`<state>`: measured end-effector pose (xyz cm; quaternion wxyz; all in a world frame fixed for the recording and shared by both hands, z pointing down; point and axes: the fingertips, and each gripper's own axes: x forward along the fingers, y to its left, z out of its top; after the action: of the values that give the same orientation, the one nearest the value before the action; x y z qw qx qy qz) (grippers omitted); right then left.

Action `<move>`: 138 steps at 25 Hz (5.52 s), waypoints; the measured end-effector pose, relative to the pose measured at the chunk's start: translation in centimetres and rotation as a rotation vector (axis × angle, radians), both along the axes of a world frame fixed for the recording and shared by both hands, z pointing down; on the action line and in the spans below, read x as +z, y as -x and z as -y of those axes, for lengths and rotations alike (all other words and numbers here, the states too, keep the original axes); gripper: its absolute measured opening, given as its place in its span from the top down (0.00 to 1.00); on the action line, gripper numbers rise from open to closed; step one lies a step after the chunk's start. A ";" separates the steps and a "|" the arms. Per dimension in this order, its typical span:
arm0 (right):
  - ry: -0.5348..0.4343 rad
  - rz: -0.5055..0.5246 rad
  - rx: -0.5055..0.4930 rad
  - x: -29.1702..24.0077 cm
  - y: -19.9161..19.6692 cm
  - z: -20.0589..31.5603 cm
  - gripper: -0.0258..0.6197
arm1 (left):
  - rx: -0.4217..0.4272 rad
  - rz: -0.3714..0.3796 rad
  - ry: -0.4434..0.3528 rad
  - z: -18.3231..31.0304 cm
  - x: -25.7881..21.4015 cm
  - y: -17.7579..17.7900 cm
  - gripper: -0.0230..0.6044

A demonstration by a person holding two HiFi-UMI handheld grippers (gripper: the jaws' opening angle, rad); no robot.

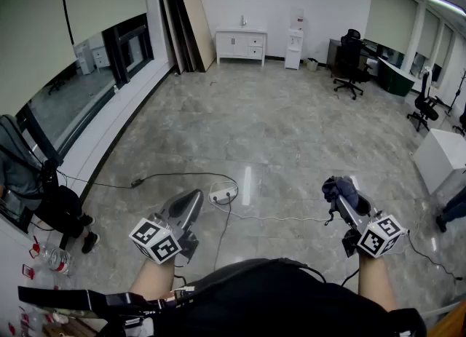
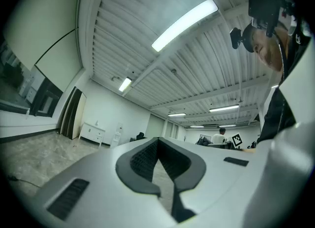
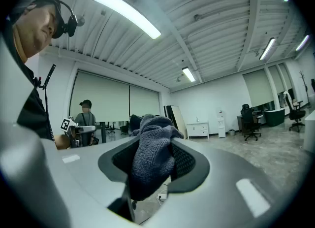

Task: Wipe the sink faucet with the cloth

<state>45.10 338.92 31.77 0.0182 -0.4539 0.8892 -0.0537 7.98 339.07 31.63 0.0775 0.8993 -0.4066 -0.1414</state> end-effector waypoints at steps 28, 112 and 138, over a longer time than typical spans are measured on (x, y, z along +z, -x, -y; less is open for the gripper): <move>-0.006 -0.005 0.004 -1.0 7.7 1.6 0.72 | -0.004 -0.013 0.027 1.0 0.8 8.5 0.96; 0.007 -0.012 -0.053 -0.8 6.6 66.9 0.72 | -0.087 -0.024 0.076 62.4 2.2 10.5 0.96; 0.003 0.087 -0.014 -1.1 -20.0 83.5 0.72 | -0.012 0.038 0.072 82.7 -2.2 -17.2 0.96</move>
<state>65.07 255.44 30.67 0.0557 -0.4450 0.8906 -0.0749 25.20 256.37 29.41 0.1012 0.8959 -0.4184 -0.1100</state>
